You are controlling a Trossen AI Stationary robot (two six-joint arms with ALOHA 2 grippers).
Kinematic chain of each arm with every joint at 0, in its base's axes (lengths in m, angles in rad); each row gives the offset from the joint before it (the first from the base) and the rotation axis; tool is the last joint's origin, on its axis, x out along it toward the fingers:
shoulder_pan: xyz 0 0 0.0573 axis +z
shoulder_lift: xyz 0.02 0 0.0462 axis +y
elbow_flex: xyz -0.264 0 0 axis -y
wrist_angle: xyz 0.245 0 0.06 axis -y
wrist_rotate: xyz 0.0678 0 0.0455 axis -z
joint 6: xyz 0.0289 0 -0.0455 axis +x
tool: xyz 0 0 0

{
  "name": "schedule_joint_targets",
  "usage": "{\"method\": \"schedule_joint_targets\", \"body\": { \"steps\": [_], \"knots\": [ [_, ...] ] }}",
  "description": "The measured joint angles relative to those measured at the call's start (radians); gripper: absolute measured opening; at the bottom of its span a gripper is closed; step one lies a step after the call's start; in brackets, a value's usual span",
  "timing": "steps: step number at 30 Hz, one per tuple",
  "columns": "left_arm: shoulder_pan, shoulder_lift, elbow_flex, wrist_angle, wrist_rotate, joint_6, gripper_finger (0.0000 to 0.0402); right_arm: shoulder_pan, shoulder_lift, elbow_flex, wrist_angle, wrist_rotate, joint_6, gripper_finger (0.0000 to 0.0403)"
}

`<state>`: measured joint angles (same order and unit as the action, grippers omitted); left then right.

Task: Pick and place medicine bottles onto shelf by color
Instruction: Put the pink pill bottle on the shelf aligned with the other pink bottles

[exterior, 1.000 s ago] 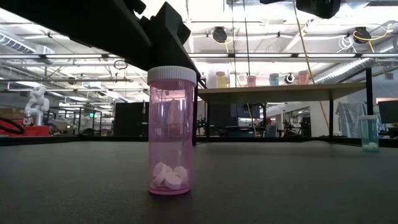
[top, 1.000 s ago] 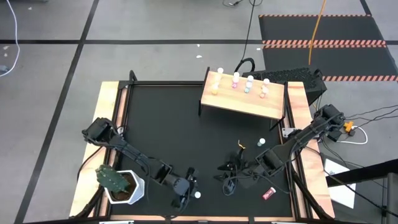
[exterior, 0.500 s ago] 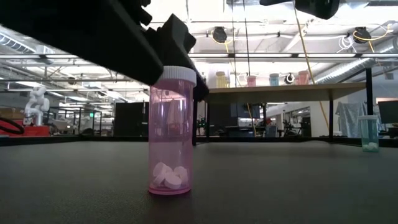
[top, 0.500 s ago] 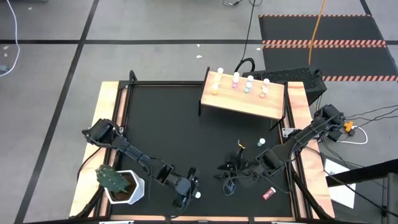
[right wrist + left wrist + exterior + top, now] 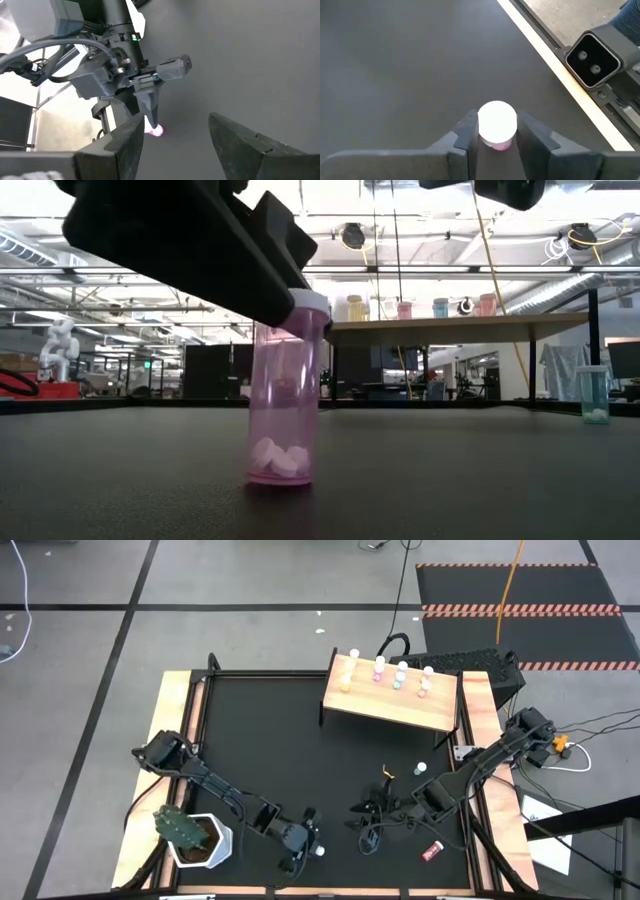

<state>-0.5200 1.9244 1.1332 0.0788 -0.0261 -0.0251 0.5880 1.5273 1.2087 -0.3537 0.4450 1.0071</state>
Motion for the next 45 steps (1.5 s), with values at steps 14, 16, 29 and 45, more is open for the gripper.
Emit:
{"method": "schedule_joint_targets", "body": {
  "steps": [14, 16, 29, 45],
  "knots": [
    [0.150, -0.112, -0.001, -0.071, 0.002, -0.033, 0.0110, 0.031, -0.267, -0.001, -0.258, 0.230, 0.079, 0.0215],
    [0.197, -0.139, 0.004, -0.071, 0.002, -0.036, 0.0105, 0.032, -0.312, -0.001, -0.293, 0.246, 0.080, 0.0215],
    [0.534, -0.140, 0.355, -0.311, -0.001, 0.083, 0.0114, 0.013, -0.517, -0.001, -0.562, 0.335, 0.016, 0.0215],
    [0.830, 0.160, 0.846, -0.402, 0.045, 0.127, 0.0117, -0.117, -0.731, -0.001, -0.632, 0.368, -0.192, 0.0215]
  ]
}}
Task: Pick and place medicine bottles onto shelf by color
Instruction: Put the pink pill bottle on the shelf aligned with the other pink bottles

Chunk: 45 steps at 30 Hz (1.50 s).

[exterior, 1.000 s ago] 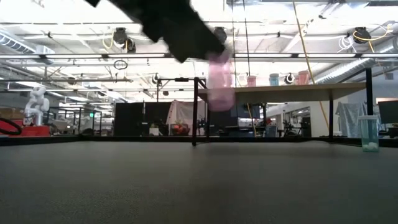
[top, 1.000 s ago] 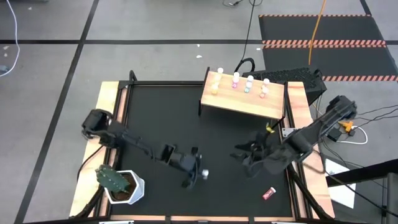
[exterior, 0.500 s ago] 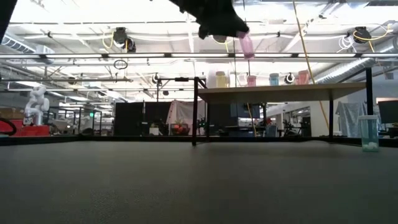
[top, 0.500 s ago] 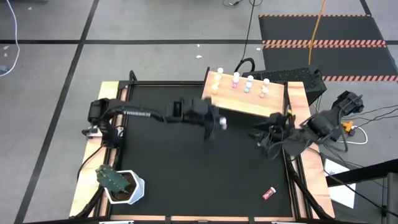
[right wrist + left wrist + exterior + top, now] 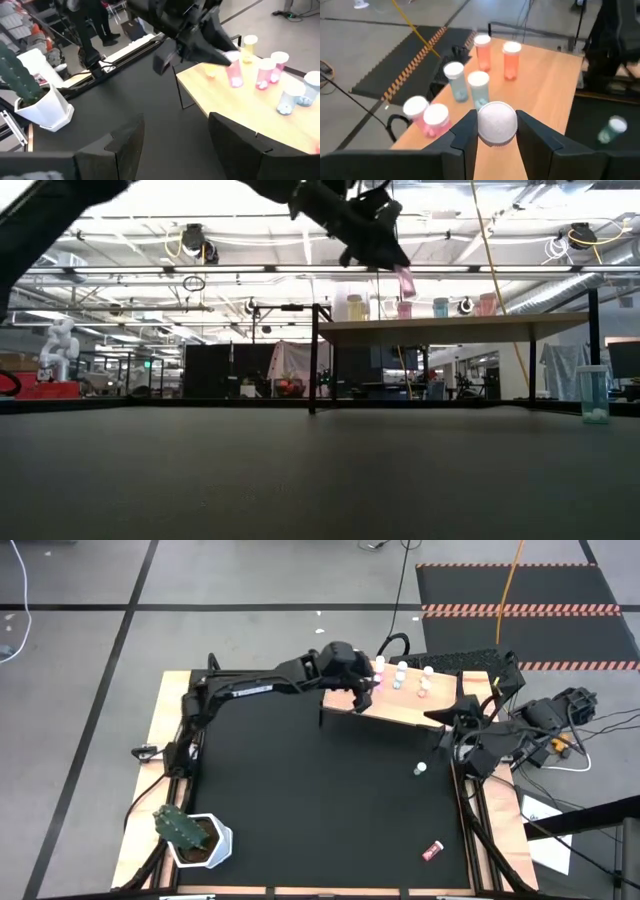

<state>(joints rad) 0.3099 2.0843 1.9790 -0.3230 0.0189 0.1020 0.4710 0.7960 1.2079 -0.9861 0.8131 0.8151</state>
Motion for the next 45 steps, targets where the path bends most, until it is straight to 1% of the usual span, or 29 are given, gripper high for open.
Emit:
{"method": "schedule_joint_targets", "body": {
  "steps": [2, 4, 6, 8, 11, 15, 21, 28, 36, 45],
  "knots": [
    [0.000, 0.050, 0.102, -0.110, 0.000, 0.048, 0.0117, -0.011, -0.011, 0.000, -0.007, -0.002, -0.001, 0.0215],
    [0.001, 0.092, 0.189, -0.179, 0.000, 0.075, 0.0117, -0.019, -0.017, 0.000, -0.011, -0.001, -0.001, 0.0215],
    [0.003, 0.115, 0.247, -0.237, 0.001, 0.076, 0.0117, -0.028, -0.021, 0.000, -0.013, -0.001, 0.008, 0.0215],
    [0.004, 0.126, 0.271, -0.249, 0.002, 0.083, 0.0117, -0.036, -0.022, 0.000, -0.014, -0.001, 0.015, 0.0215],
    [0.005, 0.126, 0.268, -0.262, 0.008, 0.100, 0.0117, -0.055, -0.017, 0.000, -0.014, 0.003, 0.020, 0.0215],
    [0.006, 0.126, 0.231, -0.261, 0.008, 0.133, 0.0118, -0.094, -0.016, 0.000, -0.014, 0.004, 0.019, 0.0215],
    [0.017, 0.126, 0.166, -0.197, 0.008, 0.150, 0.0118, -0.136, -0.016, 0.000, -0.008, 0.001, 0.019, 0.0215],
    [0.032, 0.126, 0.132, -0.179, 0.007, 0.155, 0.0118, -0.145, -0.016, 0.000, -0.006, -0.001, 0.020, 0.0215],
    [0.036, 0.126, 0.131, -0.181, 0.010, 0.158, 0.0118, -0.145, -0.016, 0.000, -0.006, 0.022, 0.051, 0.0215],
    [0.023, 0.126, 0.131, -0.156, 0.010, 0.159, 0.0118, -0.145, -0.012, 0.000, -0.005, 0.023, 0.085, 0.0215]
  ]
}}
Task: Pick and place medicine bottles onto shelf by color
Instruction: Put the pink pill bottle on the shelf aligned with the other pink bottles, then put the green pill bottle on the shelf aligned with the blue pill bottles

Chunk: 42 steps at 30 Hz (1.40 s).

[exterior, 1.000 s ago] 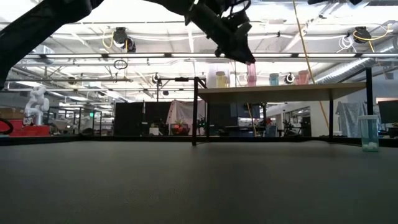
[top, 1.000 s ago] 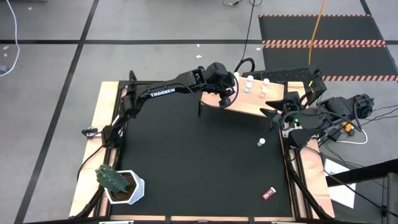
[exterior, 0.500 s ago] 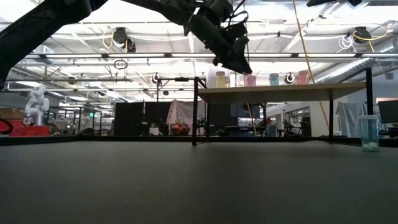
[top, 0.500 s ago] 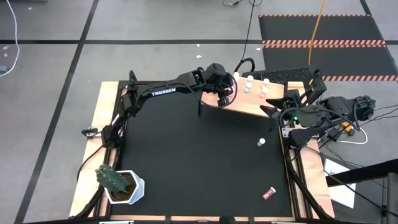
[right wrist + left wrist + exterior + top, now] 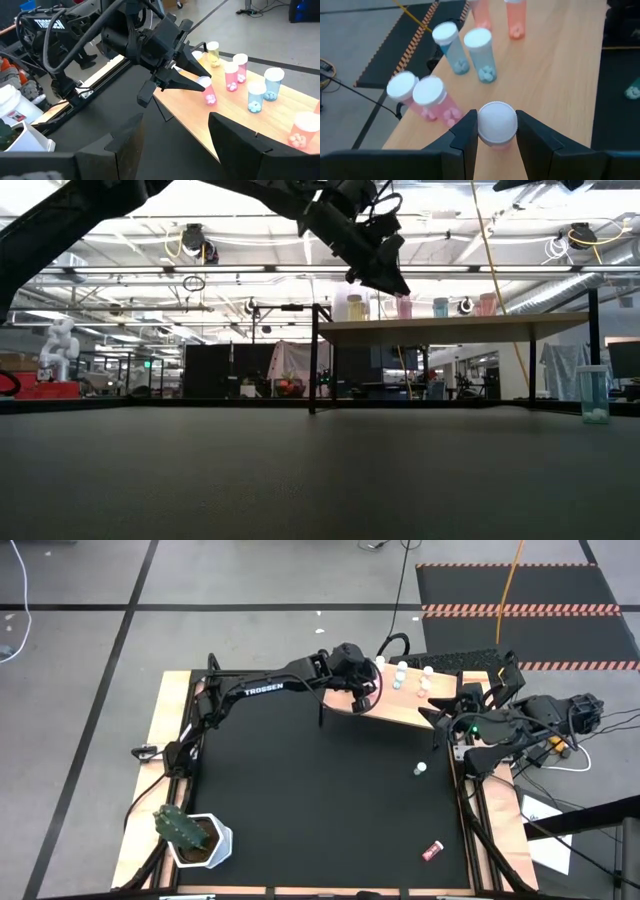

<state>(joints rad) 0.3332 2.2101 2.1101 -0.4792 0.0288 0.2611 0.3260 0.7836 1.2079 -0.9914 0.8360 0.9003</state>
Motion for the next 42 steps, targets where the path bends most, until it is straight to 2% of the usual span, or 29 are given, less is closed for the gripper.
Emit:
{"method": "schedule_joint_targets", "body": {
  "steps": [18, 21, 32, 37, 42],
  "knots": [
    [-0.001, 0.000, 0.000, -0.003, 0.020, 0.008, 0.0123, 0.001, 0.014, 0.000, 0.032, -0.029, 0.004, 0.0215],
    [0.000, 0.000, 0.000, -0.002, 0.020, 0.004, 0.0143, 0.001, 0.016, 0.000, 0.034, -0.029, 0.004, 0.0215],
    [0.001, 0.000, 0.000, 0.011, 0.019, 0.001, 0.0260, 0.001, 0.016, 0.000, 0.037, -0.029, 0.004, 0.0215],
    [0.001, -0.014, 0.027, -0.028, 0.013, 0.002, 0.0292, 0.001, 0.015, 0.000, 0.035, -0.028, -0.027, 0.0215],
    [0.001, -0.104, 0.032, -0.053, -0.003, 0.029, 0.0312, -0.012, 0.015, -0.005, -0.030, -0.024, -0.031, 0.0215]
  ]
}}
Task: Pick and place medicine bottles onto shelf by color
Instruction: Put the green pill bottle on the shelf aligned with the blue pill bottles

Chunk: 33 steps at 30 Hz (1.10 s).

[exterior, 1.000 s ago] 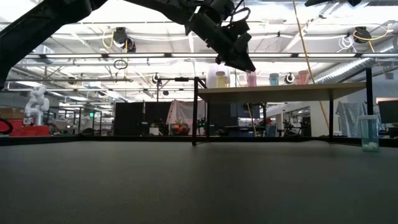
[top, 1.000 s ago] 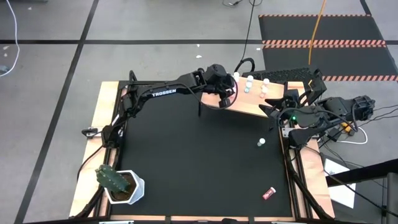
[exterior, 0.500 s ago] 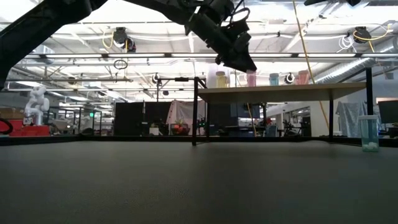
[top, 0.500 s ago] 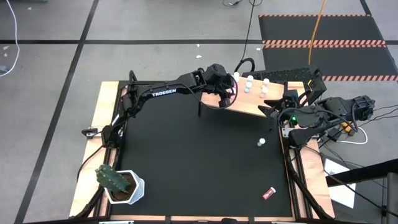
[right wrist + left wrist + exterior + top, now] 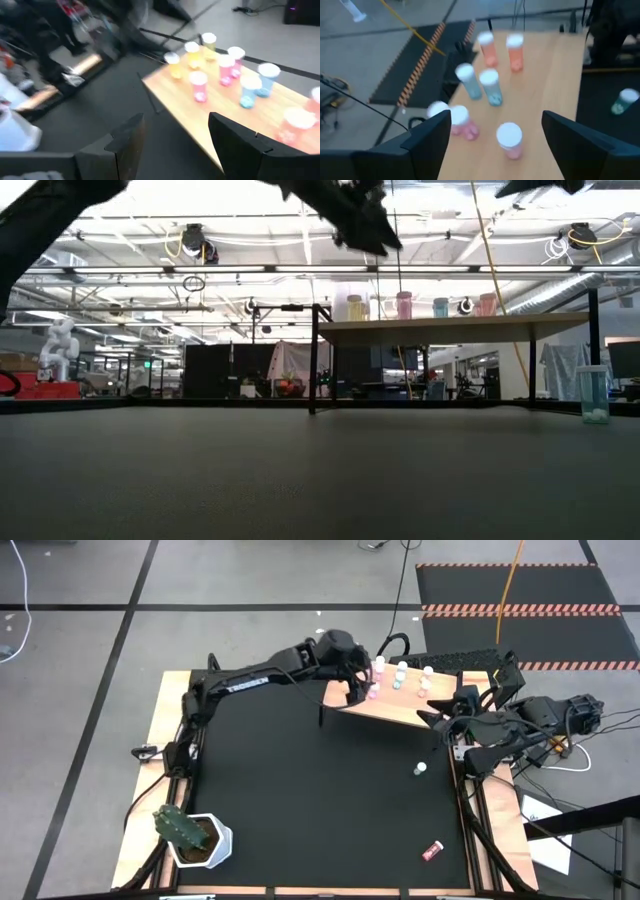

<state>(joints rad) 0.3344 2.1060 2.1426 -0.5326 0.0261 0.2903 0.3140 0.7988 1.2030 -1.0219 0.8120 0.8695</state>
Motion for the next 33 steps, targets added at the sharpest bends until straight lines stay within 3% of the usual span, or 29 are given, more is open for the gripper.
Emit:
{"method": "schedule_joint_targets", "body": {
  "steps": [7, 13, 15, 17, 22, 26, 30, 33],
  "knots": [
    [0.014, -0.128, 0.001, 0.003, 0.000, -0.009, 0.0308, -0.047, -0.004, -0.106, 0.043, -0.002, -0.083, 0.0215],
    [0.036, -0.186, 0.002, -0.018, -0.001, -0.019, 0.0283, -0.068, -0.001, -0.211, 0.555, -0.043, -0.448, 0.0213],
    [0.048, -0.192, 0.002, -0.024, -0.001, -0.053, 0.0276, -0.099, 0.000, -0.248, 0.699, -0.004, -0.458, 0.0205],
    [0.065, -0.192, 0.002, -0.032, -0.001, -0.096, 0.0269, -0.142, 0.000, -0.269, 0.738, -0.001, -0.416, 0.0196],
    [0.108, -0.190, 0.001, -0.109, -0.002, -0.136, 0.0253, -0.177, 0.010, -0.274, 0.547, -0.191, -0.163, 0.0172],
    [0.136, -0.190, 0.001, -0.151, -0.002, -0.123, 0.0240, -0.143, 0.055, -0.275, 0.329, -0.306, 0.051, 0.0162],
    [0.153, -0.190, 0.001, -0.154, 0.003, -0.143, 0.0228, -0.092, 0.137, -0.275, 0.124, -0.466, 0.194, 0.0160],
    [0.156, -0.190, 0.000, -0.164, 0.067, -0.142, 0.0220, -0.063, 0.198, -0.275, 0.038, -0.592, 0.257, 0.0160]
  ]
}}
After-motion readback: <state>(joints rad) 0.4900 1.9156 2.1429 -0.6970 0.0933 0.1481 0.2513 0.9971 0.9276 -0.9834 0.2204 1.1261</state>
